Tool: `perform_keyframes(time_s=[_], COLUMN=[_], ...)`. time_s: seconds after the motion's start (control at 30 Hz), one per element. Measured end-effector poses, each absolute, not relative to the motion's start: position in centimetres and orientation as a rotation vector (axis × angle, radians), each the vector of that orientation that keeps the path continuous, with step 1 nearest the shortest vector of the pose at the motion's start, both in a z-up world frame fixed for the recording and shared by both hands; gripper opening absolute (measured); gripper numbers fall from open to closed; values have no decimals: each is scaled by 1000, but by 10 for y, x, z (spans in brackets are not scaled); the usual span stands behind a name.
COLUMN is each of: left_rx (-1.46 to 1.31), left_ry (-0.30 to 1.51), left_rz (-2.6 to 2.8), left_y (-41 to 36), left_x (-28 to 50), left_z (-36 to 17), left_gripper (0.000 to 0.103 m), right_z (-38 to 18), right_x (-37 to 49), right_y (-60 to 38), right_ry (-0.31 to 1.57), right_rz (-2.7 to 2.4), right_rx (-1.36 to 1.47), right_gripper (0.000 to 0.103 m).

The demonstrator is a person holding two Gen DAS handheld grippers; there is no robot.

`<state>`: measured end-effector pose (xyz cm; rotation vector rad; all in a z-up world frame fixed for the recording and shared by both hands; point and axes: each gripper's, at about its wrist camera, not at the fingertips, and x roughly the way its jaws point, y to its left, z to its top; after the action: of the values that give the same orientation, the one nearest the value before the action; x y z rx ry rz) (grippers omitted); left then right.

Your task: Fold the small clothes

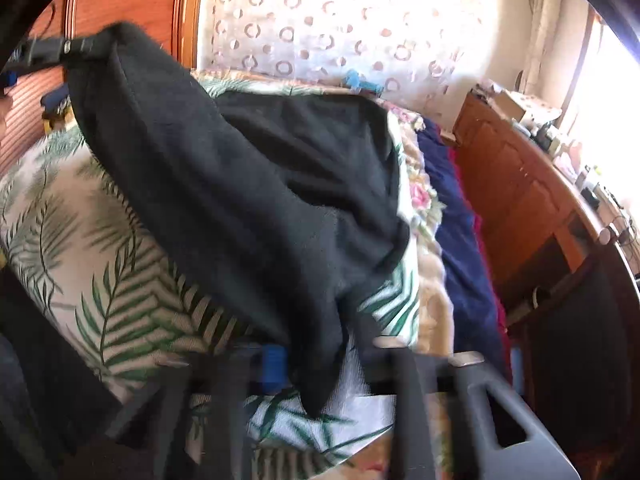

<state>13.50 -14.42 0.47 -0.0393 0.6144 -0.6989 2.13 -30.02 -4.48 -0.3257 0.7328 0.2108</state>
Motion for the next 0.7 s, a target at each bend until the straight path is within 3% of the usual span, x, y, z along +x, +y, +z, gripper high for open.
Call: perform_keyframes(time_s=[0.3,0.5,0.57,0.6,0.67,0.7], left_rx=[-70,-55,-56,-54,-55,-64], left_ry=[602,683,700,694,664,660], left_rz=[-601,-542,-542,-532,-519,-517], left_y=[-126,-123,-121,-119,-113,-109], left_x=[200,269,281,283,285,287], left_z=[14,-6,-13,-13,-13,-13], left_gripper=[8,10,21,27,53,57], right_z=[35,30,20,19,18,21], right_x=[88,183,213,223,243,251], right_y=[-280,-267,-271,-273,-276,-274], right_ry=[528,582,640,656,667,671], right_rz=[219,249,253,251,230,228], right_rx=[-379,-315,-245,-229,-211,-195], right_gripper=[7,7,8,14,26,37])
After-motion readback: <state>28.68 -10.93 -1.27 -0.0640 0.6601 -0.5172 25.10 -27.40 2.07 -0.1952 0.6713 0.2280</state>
